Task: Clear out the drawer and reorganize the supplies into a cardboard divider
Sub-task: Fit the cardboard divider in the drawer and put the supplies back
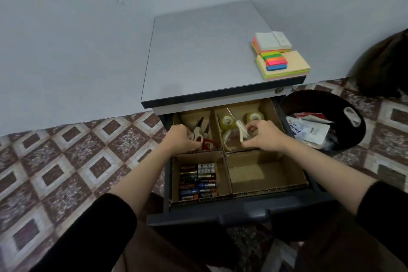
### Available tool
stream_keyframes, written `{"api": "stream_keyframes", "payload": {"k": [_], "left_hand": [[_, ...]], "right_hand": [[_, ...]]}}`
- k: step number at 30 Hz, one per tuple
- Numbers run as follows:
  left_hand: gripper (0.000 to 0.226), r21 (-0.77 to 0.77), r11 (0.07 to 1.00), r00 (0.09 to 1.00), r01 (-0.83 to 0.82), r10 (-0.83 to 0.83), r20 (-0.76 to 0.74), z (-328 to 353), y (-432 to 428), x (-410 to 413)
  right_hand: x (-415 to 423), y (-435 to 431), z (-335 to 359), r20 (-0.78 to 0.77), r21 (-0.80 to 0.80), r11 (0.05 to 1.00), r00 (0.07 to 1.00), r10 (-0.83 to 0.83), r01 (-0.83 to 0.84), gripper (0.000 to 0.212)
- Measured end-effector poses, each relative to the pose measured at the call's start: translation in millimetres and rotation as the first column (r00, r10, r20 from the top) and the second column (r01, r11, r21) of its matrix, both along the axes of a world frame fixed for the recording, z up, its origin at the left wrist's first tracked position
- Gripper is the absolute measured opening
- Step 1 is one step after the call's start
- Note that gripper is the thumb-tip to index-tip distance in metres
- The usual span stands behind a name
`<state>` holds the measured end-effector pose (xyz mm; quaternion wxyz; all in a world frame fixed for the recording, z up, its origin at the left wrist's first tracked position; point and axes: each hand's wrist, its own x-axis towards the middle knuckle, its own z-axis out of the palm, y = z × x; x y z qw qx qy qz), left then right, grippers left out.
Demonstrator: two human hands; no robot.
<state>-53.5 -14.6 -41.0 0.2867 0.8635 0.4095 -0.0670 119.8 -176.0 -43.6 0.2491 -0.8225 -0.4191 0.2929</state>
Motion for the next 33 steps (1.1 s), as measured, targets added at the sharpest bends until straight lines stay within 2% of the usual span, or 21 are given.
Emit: {"api": "stream_keyframes", "payload": {"k": [4,6,12,16,23,27,30,33], "left_hand": [[0.025,-0.011,1.000,0.999,-0.016,0.016,-0.040,-12,11,11],[0.031,0.013,1.000,0.998,-0.009,0.009,-0.065,-16,12,15],[0.049,0.215,0.976,0.990,0.045,-0.015,-0.143,-35,10,20],[0.046,0.239,0.970,0.996,0.033,-0.014,-0.083,-43,5,17],[0.060,0.383,0.921,0.967,-0.075,-0.026,0.253,-41,-7,-26],[0.070,0.264,0.959,0.979,-0.100,0.048,0.198,-60,-16,-56],[0.070,0.282,0.956,0.980,-0.077,0.021,0.198,-65,-17,-60],[0.068,0.291,0.956,0.984,-0.044,-0.010,0.180,-63,-17,-58]], "right_hand": [[3,2,-4,-0.014,0.000,1.000,1.000,-0.007,0.007,0.044],[3,1,-5,-0.021,0.002,1.000,1.000,-0.006,0.006,0.043],[3,-1,-4,-0.032,0.008,1.000,0.999,-0.025,0.025,0.044],[0,-2,-4,-0.037,0.012,1.000,0.999,-0.016,0.017,0.045],[-1,-2,-5,-0.003,0.011,1.000,1.000,0.013,-0.013,0.042],[-6,2,-5,0.047,0.047,0.999,0.999,-0.006,0.004,0.048],[-20,9,4,0.075,0.100,0.995,0.997,0.023,-0.030,0.043],[-40,22,14,0.091,0.070,0.993,0.992,0.090,-0.097,0.031]]}}
